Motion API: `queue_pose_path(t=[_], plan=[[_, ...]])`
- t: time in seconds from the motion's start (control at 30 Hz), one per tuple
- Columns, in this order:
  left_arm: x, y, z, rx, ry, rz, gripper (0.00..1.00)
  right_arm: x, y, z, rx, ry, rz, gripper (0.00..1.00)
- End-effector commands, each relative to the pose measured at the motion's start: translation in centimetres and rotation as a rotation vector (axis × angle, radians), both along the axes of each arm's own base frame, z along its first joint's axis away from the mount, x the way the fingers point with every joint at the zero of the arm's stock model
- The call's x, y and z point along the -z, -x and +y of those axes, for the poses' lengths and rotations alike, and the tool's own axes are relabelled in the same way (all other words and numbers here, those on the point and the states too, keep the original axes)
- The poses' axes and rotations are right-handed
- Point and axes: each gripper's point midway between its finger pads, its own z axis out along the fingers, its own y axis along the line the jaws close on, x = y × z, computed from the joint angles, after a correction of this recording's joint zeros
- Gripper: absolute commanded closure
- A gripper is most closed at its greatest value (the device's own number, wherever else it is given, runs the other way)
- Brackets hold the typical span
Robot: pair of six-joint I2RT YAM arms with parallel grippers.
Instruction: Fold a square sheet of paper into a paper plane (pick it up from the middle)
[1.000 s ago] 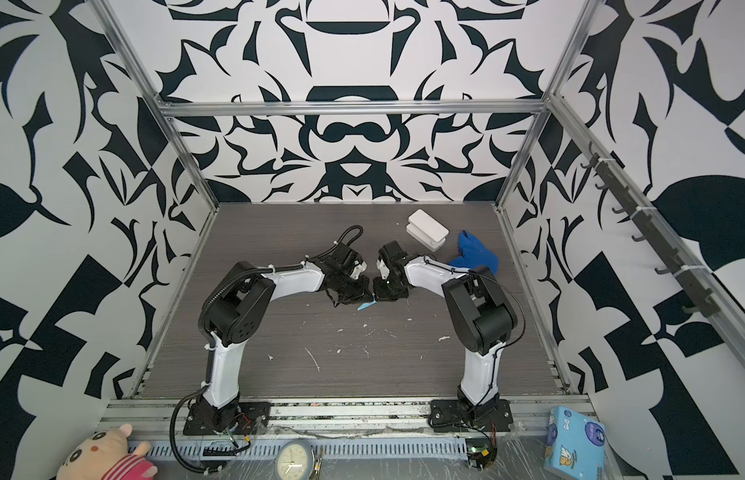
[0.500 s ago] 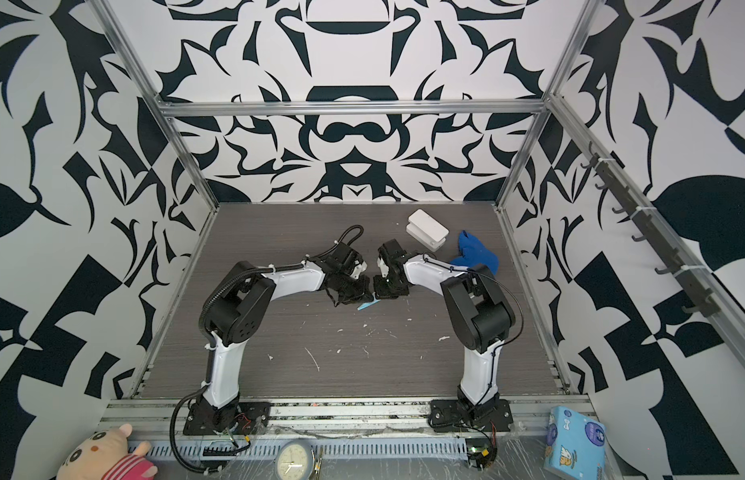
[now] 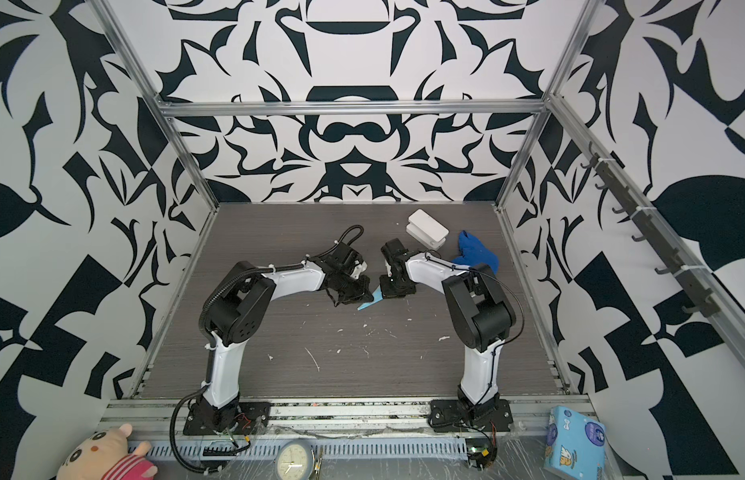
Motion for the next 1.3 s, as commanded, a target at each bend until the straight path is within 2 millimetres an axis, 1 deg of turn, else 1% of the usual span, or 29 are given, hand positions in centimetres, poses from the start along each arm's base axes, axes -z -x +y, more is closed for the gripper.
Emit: queue_pose_path(t=[0.0, 0.07, 0.17, 0.27, 0.53, 0.67, 0.9, 1.13, 1.27], plan=[[5.5, 2.1, 4.0, -0.027, -0.215, 0.108, 0.97, -2.9, -1.0, 0.7, -0.033, -0.043, -0.069, 1.0], [5.5, 2.1, 4.0, -0.025, -0.215, 0.106, 0.97, -4.5, -0.8, 2.4, -0.072, -0.153, -0.1, 1.0], [5.6, 2.2, 4.0, -0.026, -0.218, 0.11, 0.97, -6.3, -0.4, 4.0, -0.103, -0.271, -0.135, 1.0], [5.7, 2.1, 4.0, -0.026, -0.216, 0.109, 0.98, -6.6, -0.4, 4.6, -0.108, -0.307, -0.139, 1.0], [5.7, 2.1, 4.0, -0.025, -0.217, 0.112, 0.98, -4.7, -1.7, 4.2, -0.087, -0.235, -0.118, 1.0], [5.7, 2.1, 4.0, -0.025, -0.218, 0.112, 0.99, -4.2, -2.2, 3.9, -0.089, -0.204, -0.115, 1.0], [5.7, 2.1, 4.0, -0.026, -0.219, 0.113, 0.99, -3.3, -2.3, 3.3, -0.09, -0.152, -0.103, 1.0], [5.8, 2.2, 4.0, -0.022, -0.22, 0.116, 0.99, -2.4, -2.3, 2.1, -0.084, -0.079, -0.088, 1.0], [5.9, 2.2, 4.1, -0.016, -0.226, 0.114, 0.99, -1.5, -2.2, 1.7, -0.078, -0.049, -0.069, 1.0]])
